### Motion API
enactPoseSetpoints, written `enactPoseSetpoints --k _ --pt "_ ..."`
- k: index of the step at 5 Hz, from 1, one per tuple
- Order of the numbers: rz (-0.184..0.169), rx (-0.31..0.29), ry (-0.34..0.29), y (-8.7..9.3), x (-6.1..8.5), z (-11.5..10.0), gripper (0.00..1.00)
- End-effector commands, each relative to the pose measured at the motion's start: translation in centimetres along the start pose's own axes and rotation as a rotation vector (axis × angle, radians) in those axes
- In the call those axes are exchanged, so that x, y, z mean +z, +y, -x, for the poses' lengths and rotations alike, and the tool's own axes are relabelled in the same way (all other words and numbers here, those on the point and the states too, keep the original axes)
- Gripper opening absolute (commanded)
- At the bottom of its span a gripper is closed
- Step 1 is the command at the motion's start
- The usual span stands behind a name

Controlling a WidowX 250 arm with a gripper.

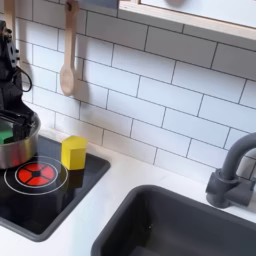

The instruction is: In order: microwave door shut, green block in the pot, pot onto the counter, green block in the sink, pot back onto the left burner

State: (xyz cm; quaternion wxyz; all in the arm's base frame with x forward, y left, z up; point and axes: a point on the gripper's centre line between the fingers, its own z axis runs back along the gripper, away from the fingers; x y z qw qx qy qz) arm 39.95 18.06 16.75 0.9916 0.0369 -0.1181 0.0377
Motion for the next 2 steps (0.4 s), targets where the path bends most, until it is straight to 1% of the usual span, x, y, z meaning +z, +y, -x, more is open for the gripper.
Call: enactPoseSetpoints --k 1,2 --pt "0.064 -0.028 0.043 -2.9 -0.4 1.6 1.0" --pt "0.085 -0.057 0.047 -4.6 -0.3 1.9 1.0"
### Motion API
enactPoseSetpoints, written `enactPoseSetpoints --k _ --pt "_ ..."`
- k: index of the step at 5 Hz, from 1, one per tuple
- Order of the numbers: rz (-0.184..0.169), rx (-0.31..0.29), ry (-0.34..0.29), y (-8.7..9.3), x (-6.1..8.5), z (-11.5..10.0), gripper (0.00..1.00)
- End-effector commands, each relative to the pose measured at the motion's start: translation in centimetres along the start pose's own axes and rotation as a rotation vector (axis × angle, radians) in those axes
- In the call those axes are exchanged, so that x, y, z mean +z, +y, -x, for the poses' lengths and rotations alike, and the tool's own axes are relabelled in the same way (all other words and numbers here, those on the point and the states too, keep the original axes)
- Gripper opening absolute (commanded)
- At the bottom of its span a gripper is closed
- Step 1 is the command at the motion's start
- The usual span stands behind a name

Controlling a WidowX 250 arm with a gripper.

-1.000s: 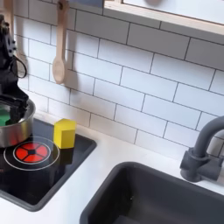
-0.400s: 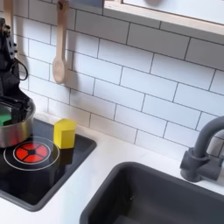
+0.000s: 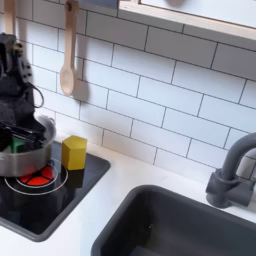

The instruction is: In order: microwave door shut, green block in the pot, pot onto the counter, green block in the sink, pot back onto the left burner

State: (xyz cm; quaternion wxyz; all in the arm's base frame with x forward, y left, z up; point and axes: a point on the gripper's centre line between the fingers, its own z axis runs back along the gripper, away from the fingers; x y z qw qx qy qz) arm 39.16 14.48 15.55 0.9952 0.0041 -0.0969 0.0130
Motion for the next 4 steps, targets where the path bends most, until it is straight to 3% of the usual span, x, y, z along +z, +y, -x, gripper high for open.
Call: enactPoseSetpoints --k 1,4 --pt "0.029 -0.018 0.015 -1.8 0.5 1.4 1.0" --pt "0.08 -0.05 0.029 -6.2 1.8 3.1 1.0"
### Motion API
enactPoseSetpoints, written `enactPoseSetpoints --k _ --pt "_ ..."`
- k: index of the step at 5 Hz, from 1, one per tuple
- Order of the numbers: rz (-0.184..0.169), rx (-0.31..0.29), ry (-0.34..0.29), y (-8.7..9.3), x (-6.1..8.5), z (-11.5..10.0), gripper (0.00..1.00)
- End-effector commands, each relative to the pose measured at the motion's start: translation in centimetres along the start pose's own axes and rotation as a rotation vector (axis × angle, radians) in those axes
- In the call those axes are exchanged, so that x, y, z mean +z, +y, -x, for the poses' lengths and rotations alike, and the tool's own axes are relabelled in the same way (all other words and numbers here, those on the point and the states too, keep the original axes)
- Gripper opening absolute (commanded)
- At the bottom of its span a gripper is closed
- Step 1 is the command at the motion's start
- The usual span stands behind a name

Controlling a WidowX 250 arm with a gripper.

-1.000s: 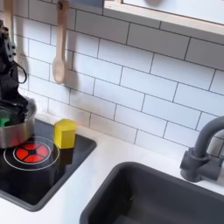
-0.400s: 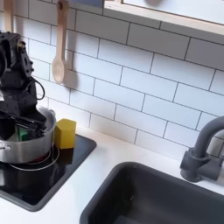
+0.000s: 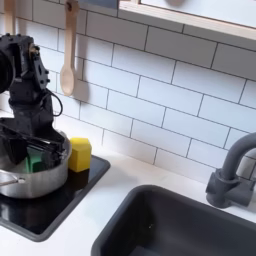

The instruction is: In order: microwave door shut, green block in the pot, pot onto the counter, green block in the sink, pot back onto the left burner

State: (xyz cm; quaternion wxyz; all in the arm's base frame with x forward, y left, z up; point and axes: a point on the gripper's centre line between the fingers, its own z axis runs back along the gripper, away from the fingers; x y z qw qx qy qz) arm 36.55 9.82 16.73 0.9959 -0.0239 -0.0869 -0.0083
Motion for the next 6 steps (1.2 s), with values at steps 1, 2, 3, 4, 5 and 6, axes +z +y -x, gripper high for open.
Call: enactPoseSetpoints --k 1,2,3,4,5,6 --pt "0.029 -0.027 0.01 -2.8 0.1 0.8 1.0" --pt "0.042 -0.037 0.013 -4.0 0.1 1.0 1.0" --pt "0.055 -0.048 0.013 -5.4 0.0 0.8 1.0" --pt "0.07 -0.063 0.02 -6.7 -0.4 0.9 1.0" --pt "0.088 -0.083 0.026 -8.2 -0.6 1.0 1.0" --pt "0.073 -0.086 0.009 -8.1 0.2 0.9 1.0"
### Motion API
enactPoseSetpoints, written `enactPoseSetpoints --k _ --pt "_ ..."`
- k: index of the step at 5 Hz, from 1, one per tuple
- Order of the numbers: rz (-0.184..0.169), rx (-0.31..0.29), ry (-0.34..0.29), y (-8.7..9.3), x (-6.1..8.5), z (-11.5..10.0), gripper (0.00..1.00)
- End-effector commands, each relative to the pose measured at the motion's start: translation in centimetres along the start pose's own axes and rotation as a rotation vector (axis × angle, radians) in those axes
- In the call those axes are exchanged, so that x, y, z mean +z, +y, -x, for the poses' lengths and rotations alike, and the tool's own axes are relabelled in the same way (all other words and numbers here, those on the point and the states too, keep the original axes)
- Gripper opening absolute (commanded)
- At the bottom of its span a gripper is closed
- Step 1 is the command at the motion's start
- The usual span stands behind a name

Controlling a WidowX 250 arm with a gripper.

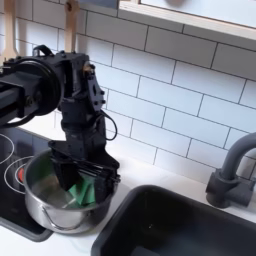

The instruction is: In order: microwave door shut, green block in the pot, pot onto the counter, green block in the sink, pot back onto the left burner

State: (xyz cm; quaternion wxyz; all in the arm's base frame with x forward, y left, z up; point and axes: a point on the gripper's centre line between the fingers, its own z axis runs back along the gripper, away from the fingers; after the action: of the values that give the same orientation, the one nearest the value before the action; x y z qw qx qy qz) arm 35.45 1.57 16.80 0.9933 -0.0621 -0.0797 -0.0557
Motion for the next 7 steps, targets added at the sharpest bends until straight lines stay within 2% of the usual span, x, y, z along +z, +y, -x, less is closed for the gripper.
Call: enactPoseSetpoints --k 1,2,3,4,5,6,7 --pt "-0.031 0.019 -0.009 1.2 0.8 0.2 1.0" --pt "-0.043 -0.003 0.01 1.4 0.5 0.5 1.0" --pt "-0.063 -0.028 -0.011 2.2 1.4 0.3 1.0" --pt "-0.064 -0.077 -0.017 2.4 1.6 0.0 1.0" --pt "-0.059 -0.148 -0.027 2.5 1.8 -0.5 1.0" --pt "-0.061 -0.173 -0.023 2.8 1.7 -0.9 1.0" --pt "-0.033 -0.222 -0.017 2.3 1.1 -1.2 1.0"
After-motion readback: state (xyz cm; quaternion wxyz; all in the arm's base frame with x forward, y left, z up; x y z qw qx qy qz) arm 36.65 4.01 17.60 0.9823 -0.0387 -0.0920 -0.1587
